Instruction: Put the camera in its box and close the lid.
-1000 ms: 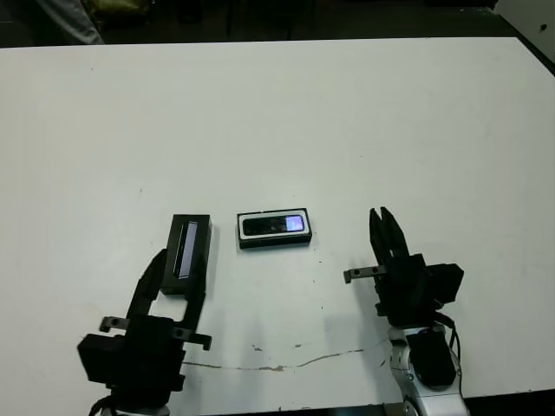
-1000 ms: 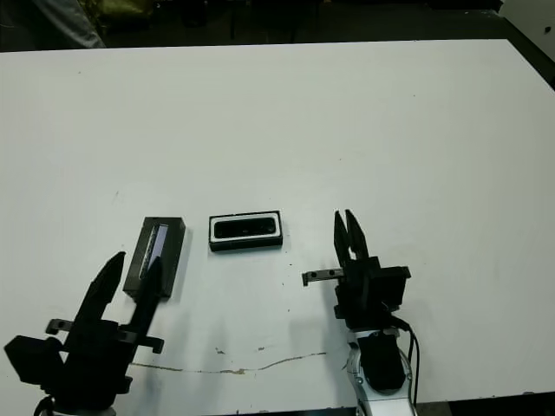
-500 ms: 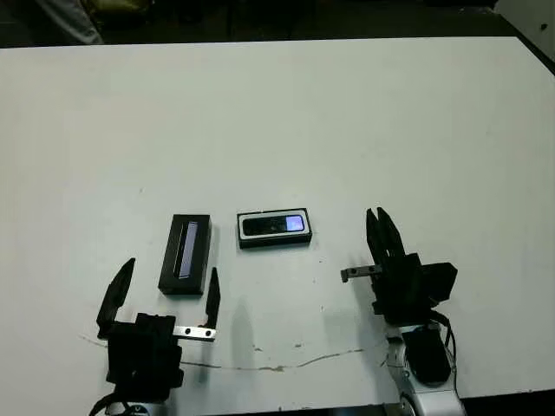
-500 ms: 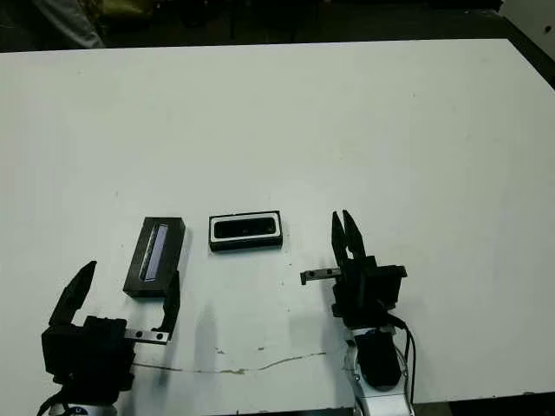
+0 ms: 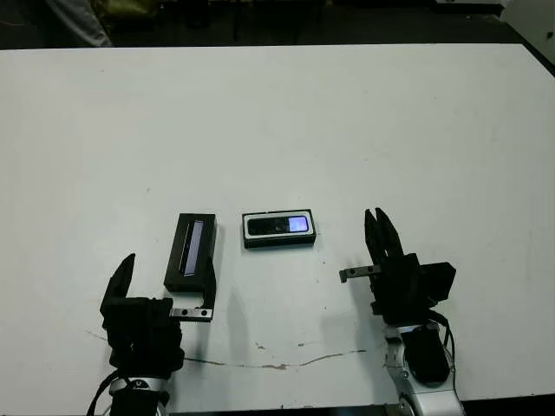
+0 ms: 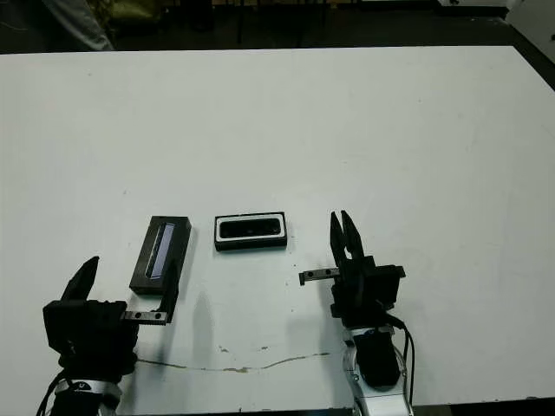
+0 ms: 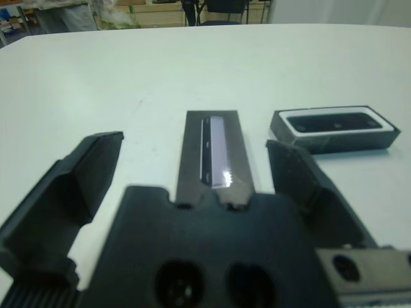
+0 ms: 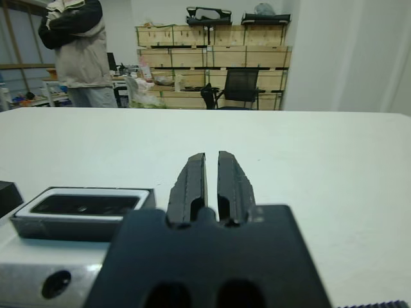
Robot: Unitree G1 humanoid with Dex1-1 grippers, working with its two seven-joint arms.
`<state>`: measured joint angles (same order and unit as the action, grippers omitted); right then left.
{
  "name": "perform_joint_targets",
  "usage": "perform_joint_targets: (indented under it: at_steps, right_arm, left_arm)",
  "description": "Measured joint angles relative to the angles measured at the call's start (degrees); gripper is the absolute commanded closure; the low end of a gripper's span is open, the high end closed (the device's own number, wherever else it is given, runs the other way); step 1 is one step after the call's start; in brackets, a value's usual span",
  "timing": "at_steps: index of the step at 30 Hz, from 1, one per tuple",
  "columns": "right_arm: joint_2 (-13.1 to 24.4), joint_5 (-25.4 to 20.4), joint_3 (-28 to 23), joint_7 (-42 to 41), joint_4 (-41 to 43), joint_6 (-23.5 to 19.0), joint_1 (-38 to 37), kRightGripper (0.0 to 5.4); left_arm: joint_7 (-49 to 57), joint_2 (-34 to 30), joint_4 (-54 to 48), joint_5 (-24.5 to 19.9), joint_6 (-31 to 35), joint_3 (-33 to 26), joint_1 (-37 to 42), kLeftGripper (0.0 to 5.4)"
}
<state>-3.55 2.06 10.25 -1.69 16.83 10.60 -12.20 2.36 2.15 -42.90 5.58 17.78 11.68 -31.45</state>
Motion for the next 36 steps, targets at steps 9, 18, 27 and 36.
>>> perform_joint_targets:
  at_steps: [9, 18, 27, 36]
  right_arm:
    - [-0.03, 1.03, 0.36, 0.15, -0.82, 1.05, 0.20, 5.40]
    - [-0.59, 0.64, 1.06, 0.15, -0.81, 1.36, 0.24, 5.40]
    - [-0.89, 0.61, 1.65, 0.11, -0.07, 0.76, -0.57, 5.40]
    - [-0.85, 0.37, 1.79, -0.07, -0.04, 0.79, -1.52, 5.40]
  left_arm:
    - [-2.87, -2.14, -3.20, 0.32, 4.85, 1.27, 0.73, 0.03]
    - [-3.15, -2.58, -6.62, 3.32, 15.94, 2.20, 2.85, 0.03]
    - [-4.13, -3.80, -7.39, 3.36, 27.80, -0.56, 10.34, 0.03]
    - [-4.60, -3.54, -4.19, 0.81, 29.04, -2.58, 14.46, 0.03]
